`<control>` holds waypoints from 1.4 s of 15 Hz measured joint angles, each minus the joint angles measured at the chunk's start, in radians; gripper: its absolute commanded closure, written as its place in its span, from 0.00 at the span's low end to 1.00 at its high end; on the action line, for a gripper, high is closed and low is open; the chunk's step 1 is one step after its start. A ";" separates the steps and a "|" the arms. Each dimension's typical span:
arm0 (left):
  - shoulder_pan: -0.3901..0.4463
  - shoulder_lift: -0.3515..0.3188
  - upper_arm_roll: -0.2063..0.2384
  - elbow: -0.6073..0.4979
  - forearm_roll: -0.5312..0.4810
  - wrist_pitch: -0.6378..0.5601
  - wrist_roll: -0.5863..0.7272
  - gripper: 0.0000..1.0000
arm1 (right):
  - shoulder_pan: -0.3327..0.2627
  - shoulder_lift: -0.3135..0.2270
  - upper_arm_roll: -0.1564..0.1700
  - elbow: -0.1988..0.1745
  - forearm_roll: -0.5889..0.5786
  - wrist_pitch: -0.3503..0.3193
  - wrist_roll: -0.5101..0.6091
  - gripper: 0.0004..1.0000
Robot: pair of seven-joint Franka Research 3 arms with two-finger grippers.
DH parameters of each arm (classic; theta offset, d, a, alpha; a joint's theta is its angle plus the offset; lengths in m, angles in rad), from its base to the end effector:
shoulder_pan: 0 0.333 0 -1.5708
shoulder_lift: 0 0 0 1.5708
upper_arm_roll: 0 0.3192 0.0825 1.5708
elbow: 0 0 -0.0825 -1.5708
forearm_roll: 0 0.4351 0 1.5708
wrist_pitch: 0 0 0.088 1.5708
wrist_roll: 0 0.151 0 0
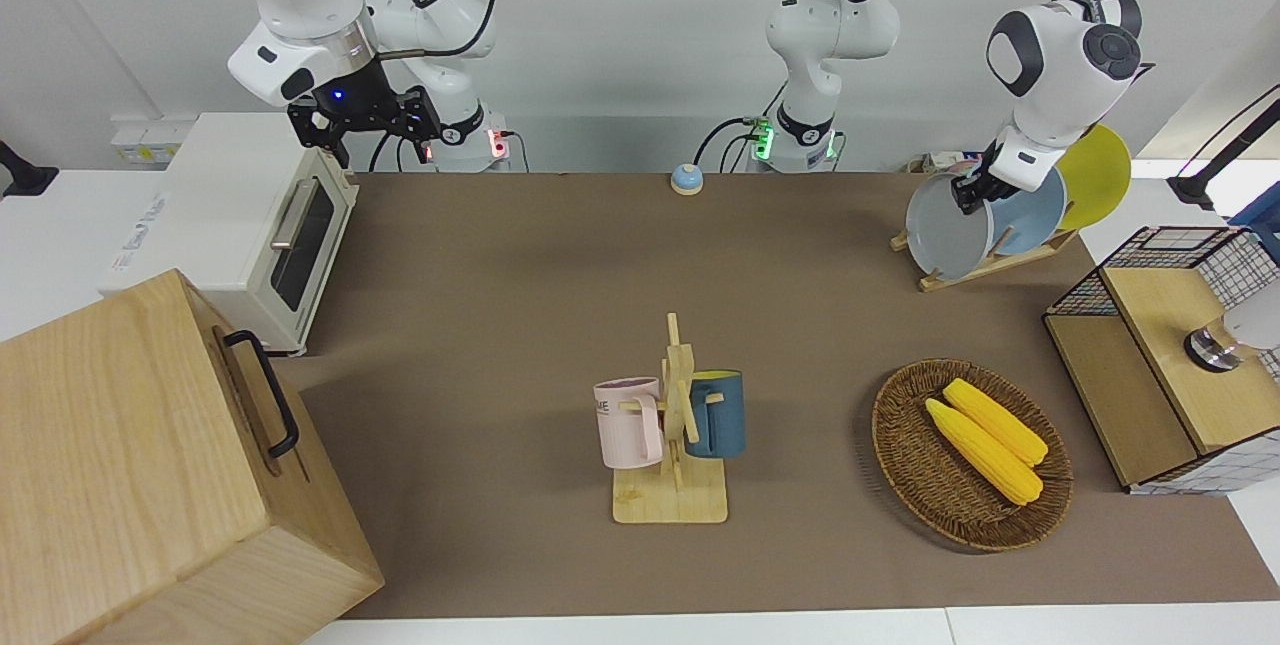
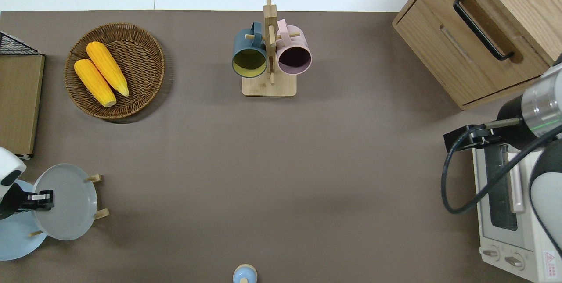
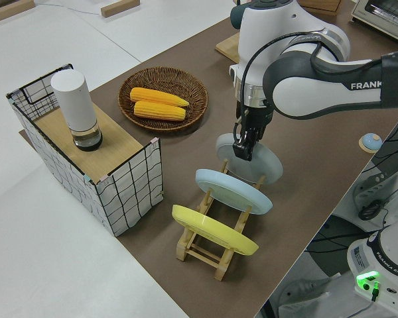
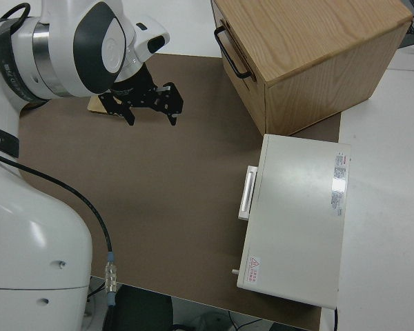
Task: Pick gray plate from low plate rack and place it on table with left arm
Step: 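Grasp the rim of the front gray plate with the left gripper, then lift the gray plate up out of the rack with the left gripper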
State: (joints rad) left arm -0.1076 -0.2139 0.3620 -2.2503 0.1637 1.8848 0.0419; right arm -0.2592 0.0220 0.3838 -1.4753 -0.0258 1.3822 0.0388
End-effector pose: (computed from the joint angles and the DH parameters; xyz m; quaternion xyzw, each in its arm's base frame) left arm 0.4835 0.1444 0.3713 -0.9937 -0.0674 0.0856 0.0260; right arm 0.5833 0.0665 0.6054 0.9975 0.0413 -0.0558 0.0133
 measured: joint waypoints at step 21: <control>-0.019 -0.035 -0.040 0.353 0.000 -0.339 0.000 0.90 | 0.000 0.000 0.000 0.000 0.000 0.000 0.000 0.02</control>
State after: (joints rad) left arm -0.1266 -0.2489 0.3217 -1.8970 0.1636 1.5455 0.0416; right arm -0.2592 0.0220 0.3838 -1.4753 -0.0258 1.3822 0.0388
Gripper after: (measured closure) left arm 0.885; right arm 0.013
